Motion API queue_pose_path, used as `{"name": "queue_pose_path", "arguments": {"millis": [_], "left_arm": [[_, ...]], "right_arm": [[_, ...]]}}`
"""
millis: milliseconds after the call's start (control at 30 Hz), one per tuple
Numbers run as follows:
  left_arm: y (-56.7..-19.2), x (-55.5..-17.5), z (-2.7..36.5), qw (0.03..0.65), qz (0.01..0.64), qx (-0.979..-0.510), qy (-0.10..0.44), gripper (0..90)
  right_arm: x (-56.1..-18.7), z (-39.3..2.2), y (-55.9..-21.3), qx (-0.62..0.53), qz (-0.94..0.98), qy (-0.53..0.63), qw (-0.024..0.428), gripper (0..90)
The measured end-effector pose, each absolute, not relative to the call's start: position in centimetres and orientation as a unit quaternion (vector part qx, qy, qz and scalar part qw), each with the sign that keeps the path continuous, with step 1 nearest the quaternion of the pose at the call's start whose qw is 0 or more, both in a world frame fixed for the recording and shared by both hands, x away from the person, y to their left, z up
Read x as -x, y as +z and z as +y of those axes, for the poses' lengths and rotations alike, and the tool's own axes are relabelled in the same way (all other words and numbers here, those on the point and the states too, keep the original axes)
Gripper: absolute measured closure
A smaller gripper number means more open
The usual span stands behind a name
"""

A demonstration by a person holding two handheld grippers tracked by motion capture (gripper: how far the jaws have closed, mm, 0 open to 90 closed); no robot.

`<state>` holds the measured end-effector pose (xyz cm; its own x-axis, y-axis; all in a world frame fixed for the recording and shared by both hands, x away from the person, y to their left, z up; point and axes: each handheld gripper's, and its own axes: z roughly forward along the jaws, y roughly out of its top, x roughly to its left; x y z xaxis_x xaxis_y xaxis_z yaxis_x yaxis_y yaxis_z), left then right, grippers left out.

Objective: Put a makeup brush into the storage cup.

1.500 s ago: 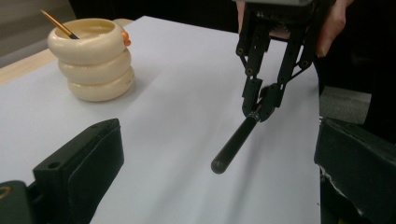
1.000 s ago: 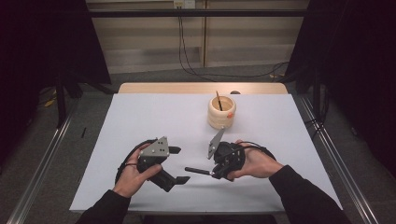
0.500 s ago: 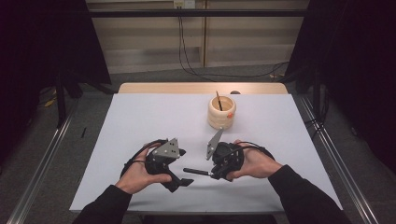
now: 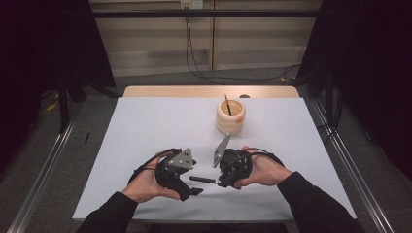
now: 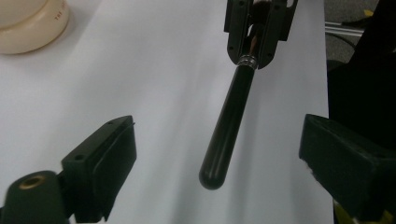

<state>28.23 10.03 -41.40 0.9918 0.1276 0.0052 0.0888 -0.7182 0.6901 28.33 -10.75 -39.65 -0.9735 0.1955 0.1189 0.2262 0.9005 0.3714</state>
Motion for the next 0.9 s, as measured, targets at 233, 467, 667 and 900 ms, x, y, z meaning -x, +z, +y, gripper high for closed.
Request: {"name": "queue_pose_path", "arguments": {"millis": [233, 467, 667, 900], "left_arm": [[-41.0, -28.2, 9.5, 0.348, 0.061, -0.935, 0.020, 20.5], [-41.1, -28.3, 9.2, 0.333, 0.055, -0.941, 0.015, 39.8], [-40.9, -28.5, 8.8, 0.328, 0.043, -0.944, 0.010, 56.1], [-41.2, -28.2, 8.2, 0.304, 0.039, -0.952, 0.008, 59.6]], "right_arm": [[-28.3, -10.5, -39.9, 0.104, -0.974, -0.196, 0.041, 78.9], [-28.2, -10.4, -39.9, 0.098, -0.974, -0.197, 0.044, 78.9], [-28.1, -10.2, -40.0, 0.101, -0.974, -0.199, 0.043, 78.8], [-28.2, -10.1, -40.1, 0.096, -0.974, -0.202, 0.041, 78.9]]}}
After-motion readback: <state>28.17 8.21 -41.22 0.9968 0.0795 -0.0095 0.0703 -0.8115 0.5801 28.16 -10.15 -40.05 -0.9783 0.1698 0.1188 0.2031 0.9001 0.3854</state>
